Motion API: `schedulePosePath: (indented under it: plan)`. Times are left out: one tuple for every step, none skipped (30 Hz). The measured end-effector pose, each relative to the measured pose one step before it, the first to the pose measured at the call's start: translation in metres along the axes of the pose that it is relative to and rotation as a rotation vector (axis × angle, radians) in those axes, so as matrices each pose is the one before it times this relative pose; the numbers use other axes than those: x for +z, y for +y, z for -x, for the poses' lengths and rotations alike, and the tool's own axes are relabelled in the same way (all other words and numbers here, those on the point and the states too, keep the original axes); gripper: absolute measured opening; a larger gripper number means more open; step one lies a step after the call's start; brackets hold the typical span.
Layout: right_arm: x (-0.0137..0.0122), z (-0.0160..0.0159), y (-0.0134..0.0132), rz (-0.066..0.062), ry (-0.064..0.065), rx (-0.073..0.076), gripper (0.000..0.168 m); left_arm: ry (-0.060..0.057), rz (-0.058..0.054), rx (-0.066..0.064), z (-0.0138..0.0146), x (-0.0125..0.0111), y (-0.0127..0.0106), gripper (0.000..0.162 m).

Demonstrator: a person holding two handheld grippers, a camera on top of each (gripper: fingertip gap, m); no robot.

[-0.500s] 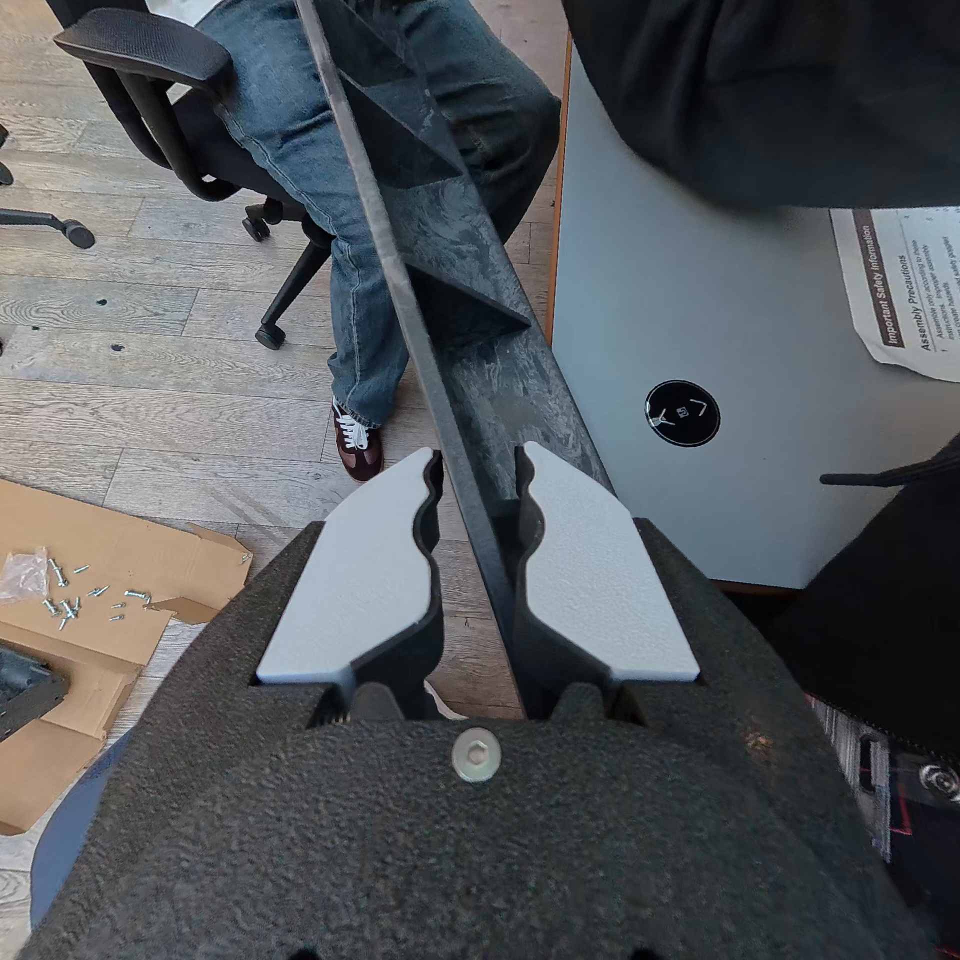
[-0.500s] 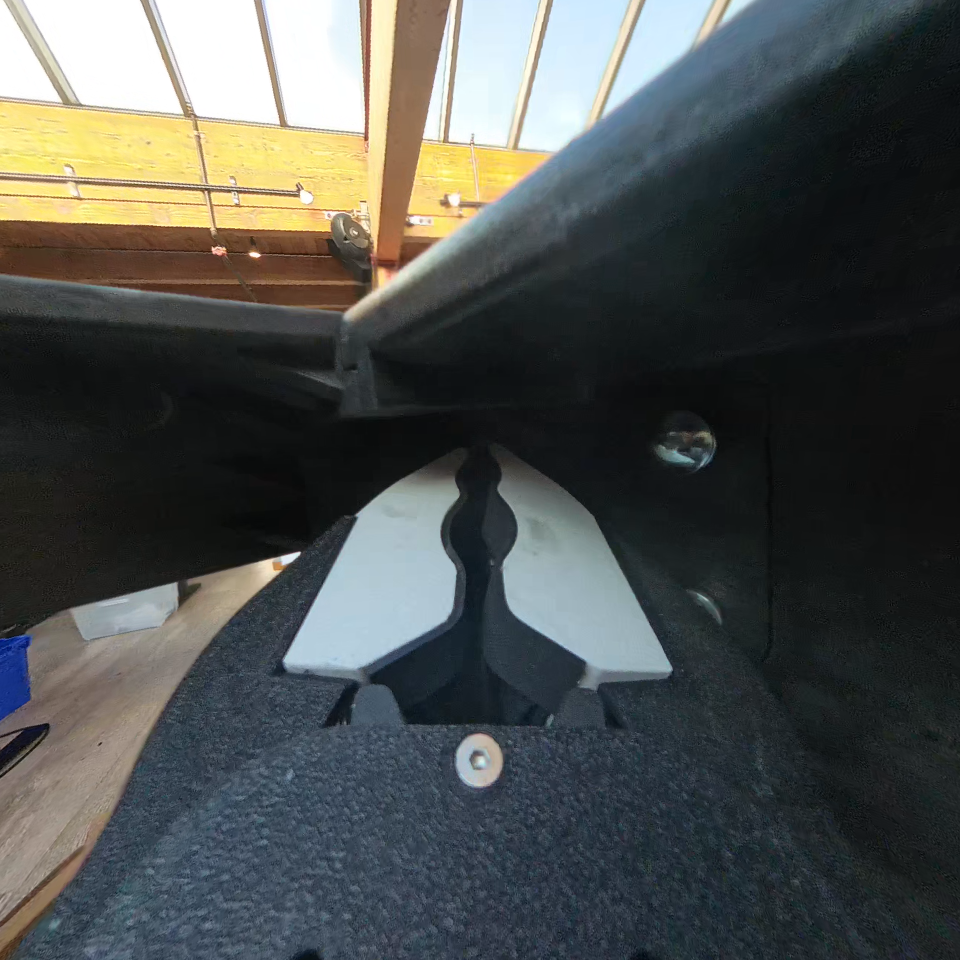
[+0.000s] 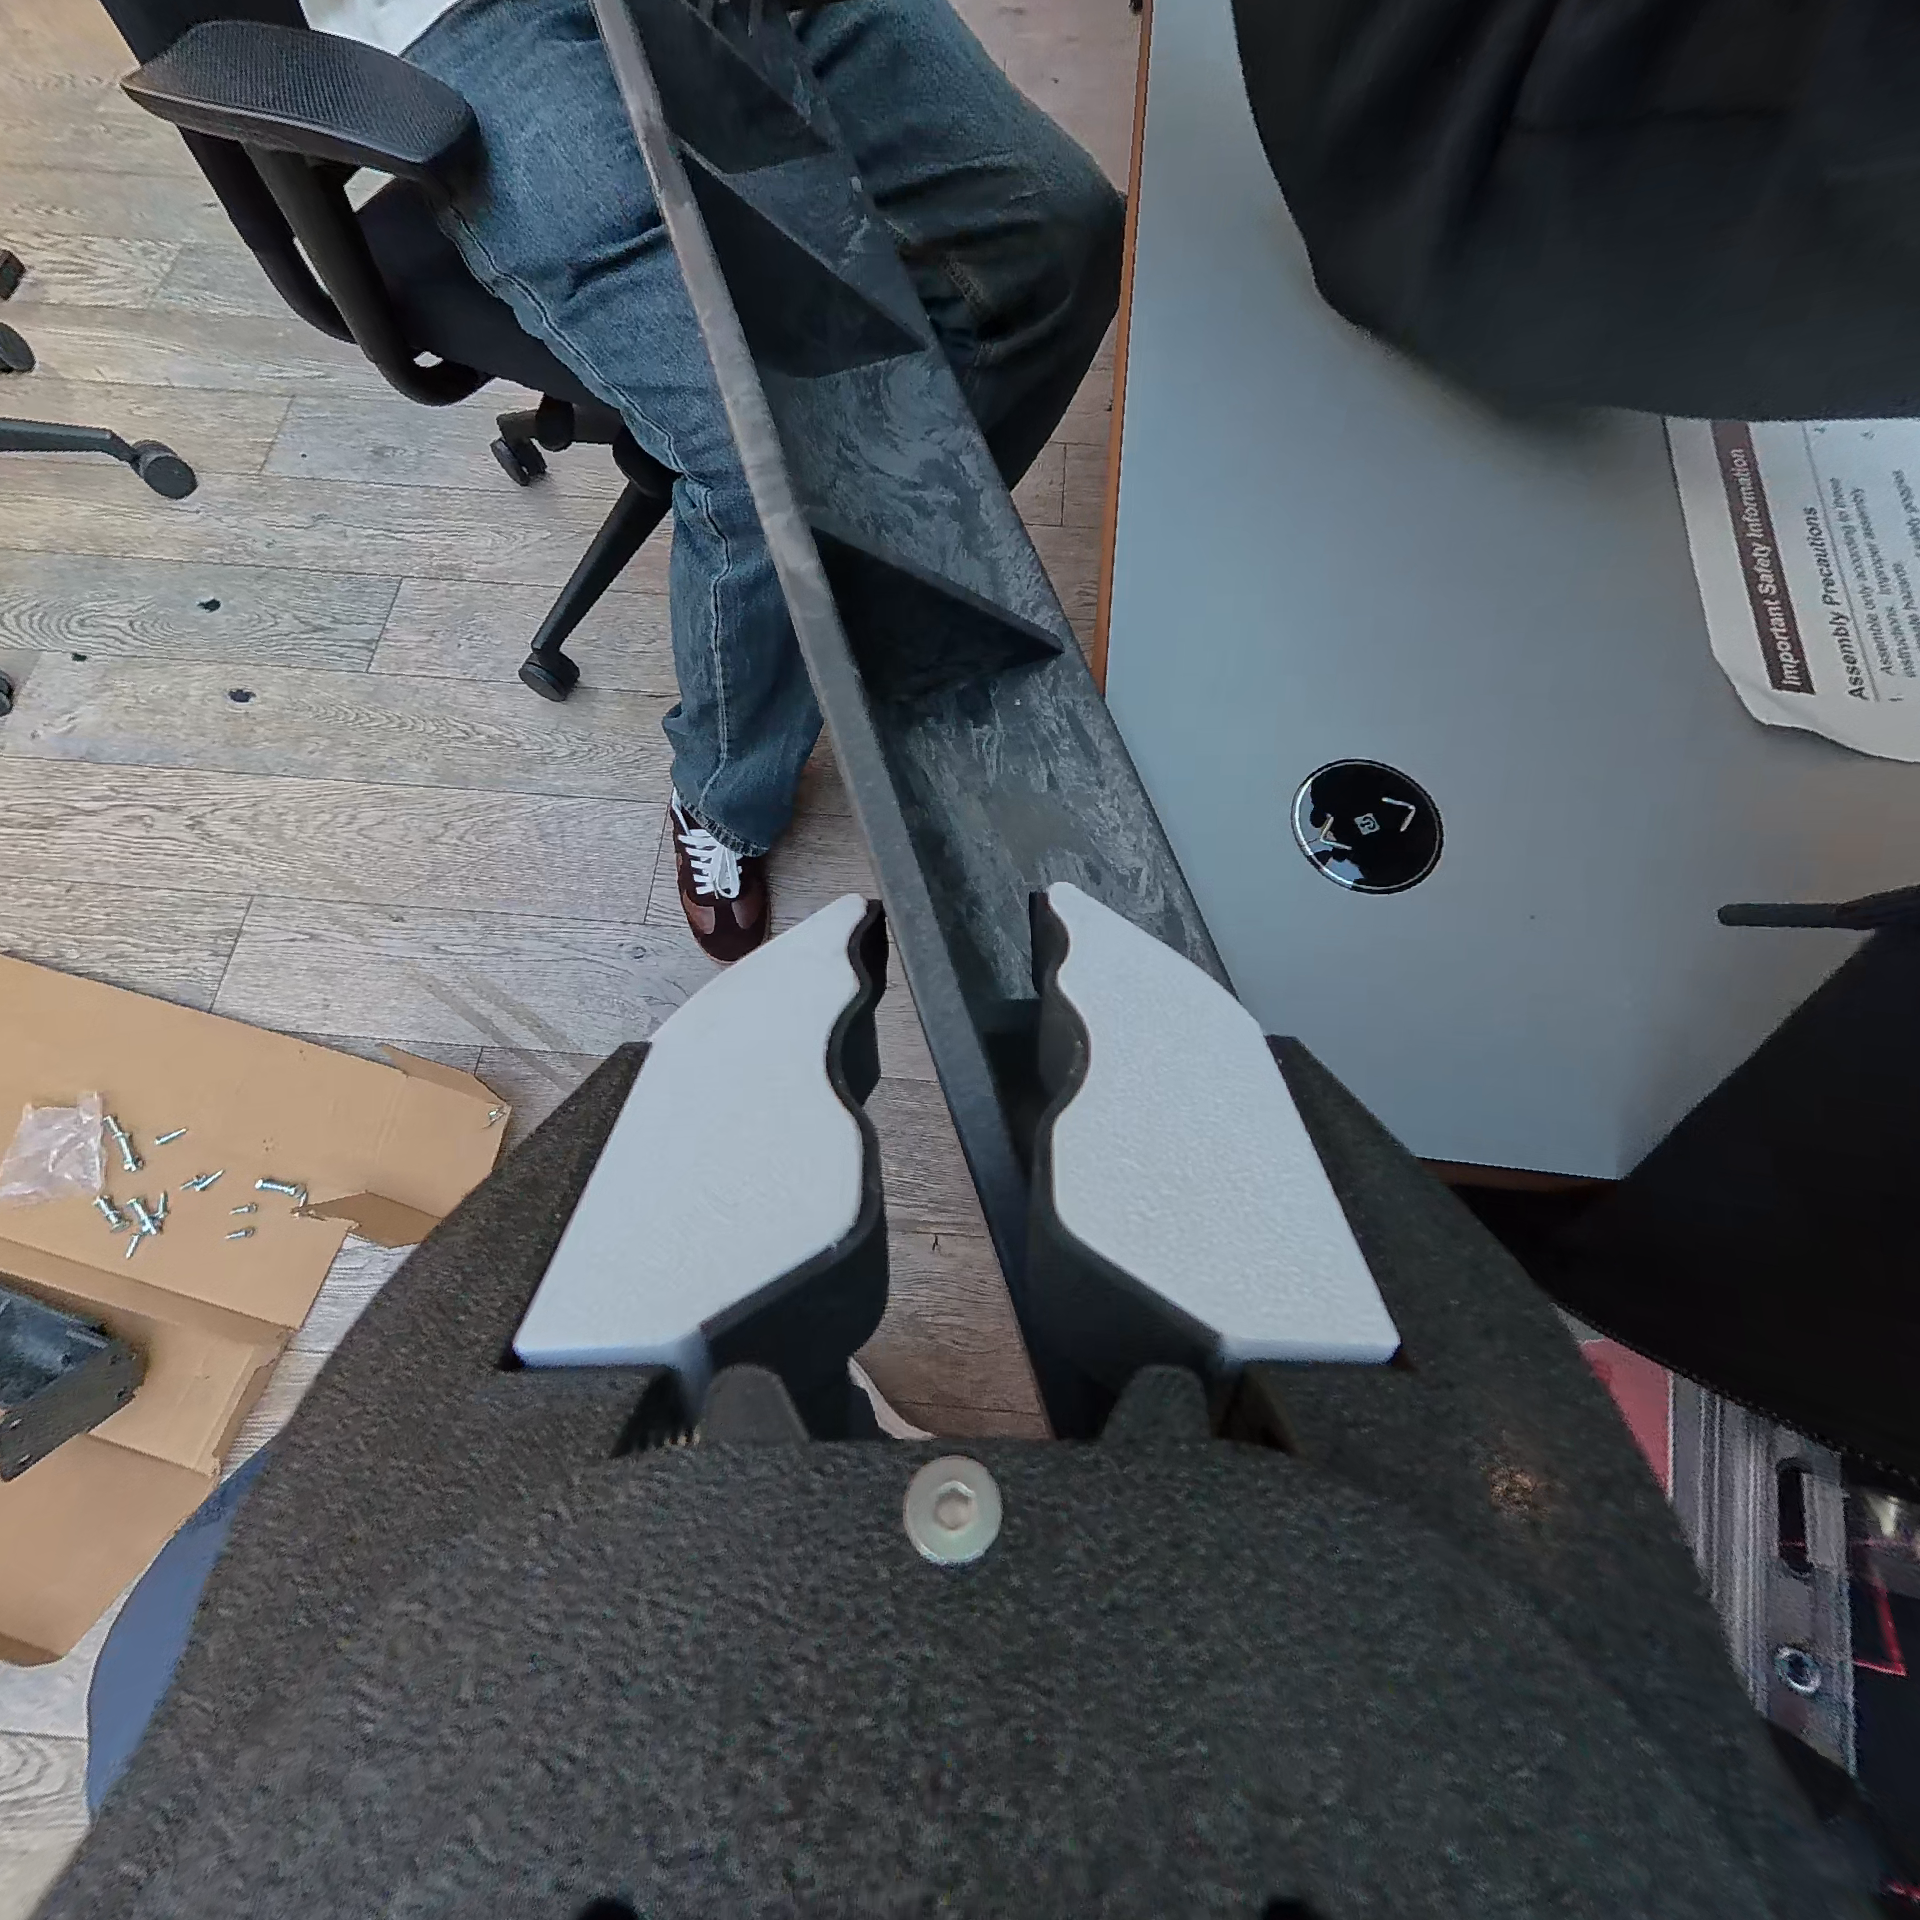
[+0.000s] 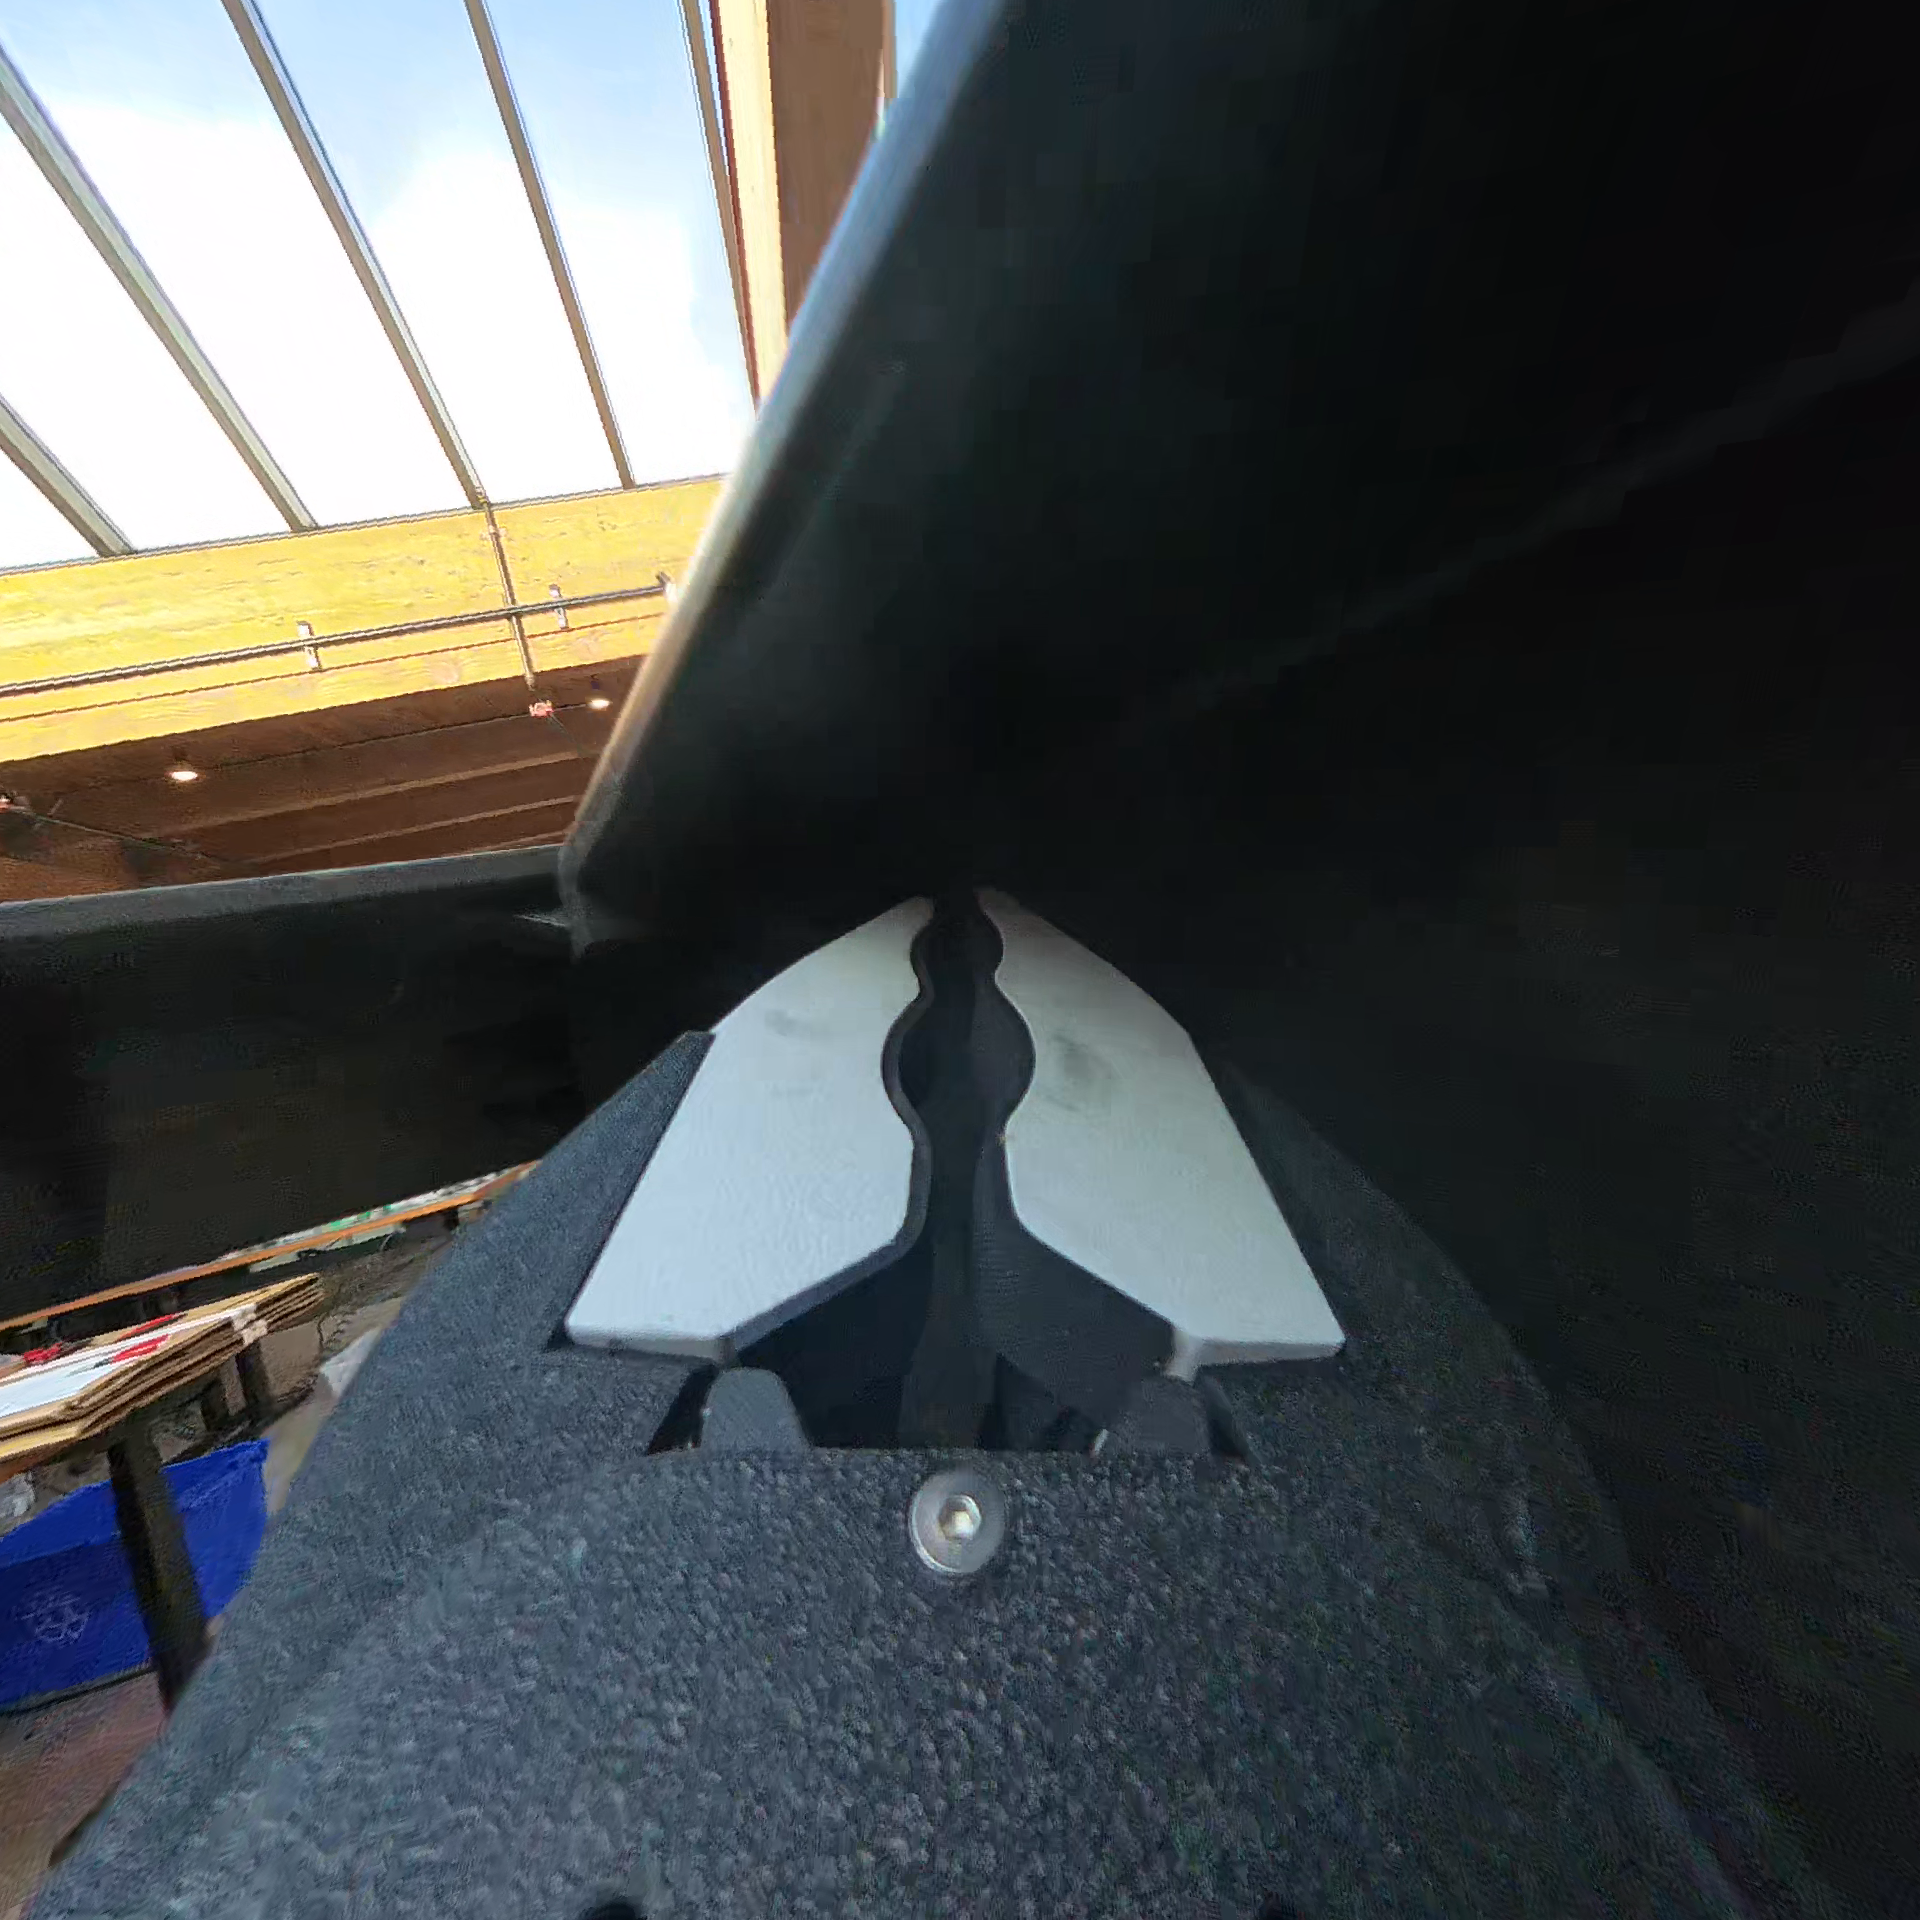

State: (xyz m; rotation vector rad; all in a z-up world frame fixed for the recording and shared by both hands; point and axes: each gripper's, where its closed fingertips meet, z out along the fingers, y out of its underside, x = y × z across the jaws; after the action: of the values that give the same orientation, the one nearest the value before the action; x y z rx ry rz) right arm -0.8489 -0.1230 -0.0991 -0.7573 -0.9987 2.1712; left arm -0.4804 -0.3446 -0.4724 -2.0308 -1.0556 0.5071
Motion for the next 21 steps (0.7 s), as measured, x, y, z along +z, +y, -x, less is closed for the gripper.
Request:
schedulePosePath:
  plan:
    - [-0.00308,0.00442,-0.00186,0.0054,-0.0526,0.0000,0.000,0.0001,0.0000,-0.0008,0.00008,0.00002,-0.00002,0.027]
    - [-0.00282,0.00687,0.00083,0.0235,-0.0752,0.0043,0.000,-0.0005,0.0003,0.0006,-0.00006,0.00007,-0.00003,0.027]
    - [-0.00230,0.00535,0.00335,0.0367,-0.0625,0.0019,0.000,-0.0006,-0.0001,0.0000,-0.00006,-0.00007,-0.00008,0.027]
    - [-0.00187,0.00221,0.00538,0.0436,-0.0365,-0.0086,0.000,-0.0002,-0.0007,-0.0006,0.00006,0.00000,-0.00006,0.027]
    - [-0.00140,-0.00018,0.00676,0.0494,-0.0144,-0.0188,0.000,0.0011,-0.0011,-0.0022,0.00003,-0.00004,0.00008,0.026]
    - [-0.00092,-0.00174,0.00693,0.0472,0.0018,-0.0217,0.000,0.0012,-0.0007,-0.0019,0.00001,0.00004,0.00004,0.026]
    - [-0.00052,-0.00106,0.00605,0.0407,0.0004,-0.0194,0.000,-0.0003,0.0003,0.0008,0.00001,-0.00004,-0.00007,0.027]
    - [0.00006,-0.00118,0.00592,0.0401,0.0015,-0.0090,0.000,-0.0011,0.0011,0.0025,-0.00006,0.00004,0.00005,0.027]
    - [0.00088,-0.00528,0.00594,0.0386,0.0298,0.0002,0.000,-0.0006,0.0005,0.0021,-0.00007,0.00003,0.00002,0.027]
    - [0.00141,-0.00836,0.00518,0.0300,0.0525,-0.0059,0.000,0.0008,-0.0005,-0.0014,0.00002,0.00001,-0.00005,0.027]
    - [0.00125,-0.00435,0.00192,0.0078,0.0292,-0.0038,0.000,0.0004,-0.0003,-0.0021,0.00002,0.00000,-0.00002,0.027]
    - [0.00026,-0.00088,-0.00215,-0.0137,0.0099,0.0209,0.000,-0.0009,0.0010,0.0019,0.00009,0.00002,0.00006,0.027]
    - [-0.00012,-0.00122,-0.00209,-0.0079,0.0182,0.0063,0.000,-0.0006,0.0009,0.0026,-0.00004,0.00001,0.00006,0.027]
    - [-0.00024,0.00049,-0.00073,0.0028,0.0130,-0.0255,0.000,-0.0003,-0.0005,-0.0001,-0.00003,-0.00003,-0.00001,0.027]
    - [0.00017,0.00369,-0.00084,0.0007,-0.0091,-0.0276,0.000,0.0004,-0.0007,-0.0017,0.00007,-0.00002,0.00009,0.026]
    - [0.00067,0.00792,-0.00195,-0.0082,-0.0401,-0.0115,0.000,0.0009,-0.0005,-0.0023,0.00002,0.00002,0.00007,0.026]
    - [0.00145,0.00969,-0.00154,-0.0071,-0.0510,-0.0003,0.000,0.0000,0.0001,0.0000,-0.00002,0.00004,-0.00015,0.026]
    - [0.00316,0.00789,0.00007,0.0026,-0.0344,-0.0030,0.000,-0.0012,0.0009,0.0023,-0.00007,-0.00001,-0.00005,0.027]
    - [0.00447,0.00558,0.00164,0.0095,-0.0123,-0.0144,0.000,-0.0009,0.0007,0.0020,0.00002,0.00008,-0.00001,0.026]
    - [0.00570,0.00503,0.00268,0.0130,-0.0046,-0.0203,0.000,0.0007,-0.0003,-0.0005,0.00004,-0.00001,0.00011,0.027]
    - [0.00655,0.00458,0.00273,0.0117,-0.0031,-0.0150,0.000,0.0011,-0.0007,-0.0020,-0.00006,0.00002,-0.00007,0.026]
